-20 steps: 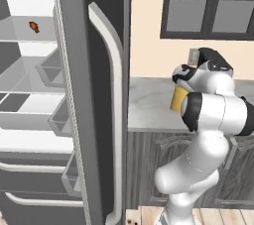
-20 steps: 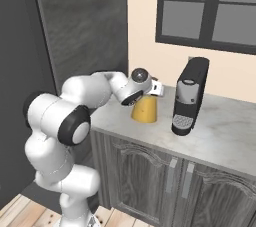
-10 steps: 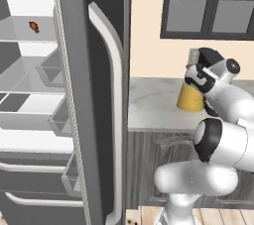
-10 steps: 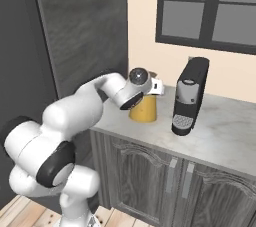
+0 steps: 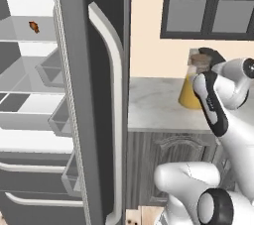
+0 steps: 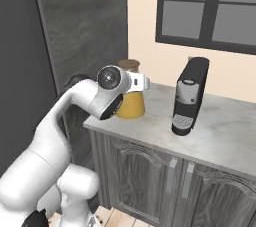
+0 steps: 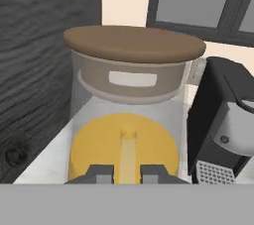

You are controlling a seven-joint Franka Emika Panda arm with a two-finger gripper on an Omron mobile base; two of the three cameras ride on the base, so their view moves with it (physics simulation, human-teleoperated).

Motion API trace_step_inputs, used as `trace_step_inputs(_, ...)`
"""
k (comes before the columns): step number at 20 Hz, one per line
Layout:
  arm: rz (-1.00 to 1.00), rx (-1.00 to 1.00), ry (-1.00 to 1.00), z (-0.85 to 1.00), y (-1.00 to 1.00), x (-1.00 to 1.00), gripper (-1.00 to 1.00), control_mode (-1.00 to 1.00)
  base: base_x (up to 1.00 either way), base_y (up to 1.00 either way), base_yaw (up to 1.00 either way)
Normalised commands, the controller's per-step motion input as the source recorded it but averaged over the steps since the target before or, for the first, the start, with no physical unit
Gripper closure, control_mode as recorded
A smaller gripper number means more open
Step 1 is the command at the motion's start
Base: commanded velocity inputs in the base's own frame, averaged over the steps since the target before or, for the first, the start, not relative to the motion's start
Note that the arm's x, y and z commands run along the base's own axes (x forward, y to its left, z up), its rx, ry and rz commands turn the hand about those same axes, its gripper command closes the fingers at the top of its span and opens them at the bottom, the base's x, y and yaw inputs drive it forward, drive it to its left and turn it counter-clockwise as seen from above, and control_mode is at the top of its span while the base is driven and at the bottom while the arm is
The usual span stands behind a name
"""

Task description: Move the chicken drumstick and burrito from the second highest shelf to the top shelf to make space. Then, place the pitcher from the counter on the cleared second highest shelf.

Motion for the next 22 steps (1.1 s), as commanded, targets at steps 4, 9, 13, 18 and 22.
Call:
trace_step_inputs(4, 0.05, 0.00, -0.16, 0.88, 0.49, -1.00, 1.00, -1.00, 0.00, 0.00, 0.00)
trace_step_inputs(9, 0.08, 0.00, -0.01, 0.94, 0.27, -0.93, 1.00, -1.00, 0.00, 0.00, 0.00)
trace_step_inputs(13, 0.08, -0.02, 0.00, 0.39, 0.22, -0.59, 1.00, -1.00, 0.00, 0.00, 0.00)
trace_step_inputs(18, 0.00, 0.00, 0.00, 0.09, 0.07, -0.03, 1.00, -1.00, 0.00, 0.00, 0.00)
trace_step_inputs(22, 0.00, 0.00, 0.00, 0.00, 0.00, 0.00, 1.00, 1.00, -0.04, 0.00, 0.00)
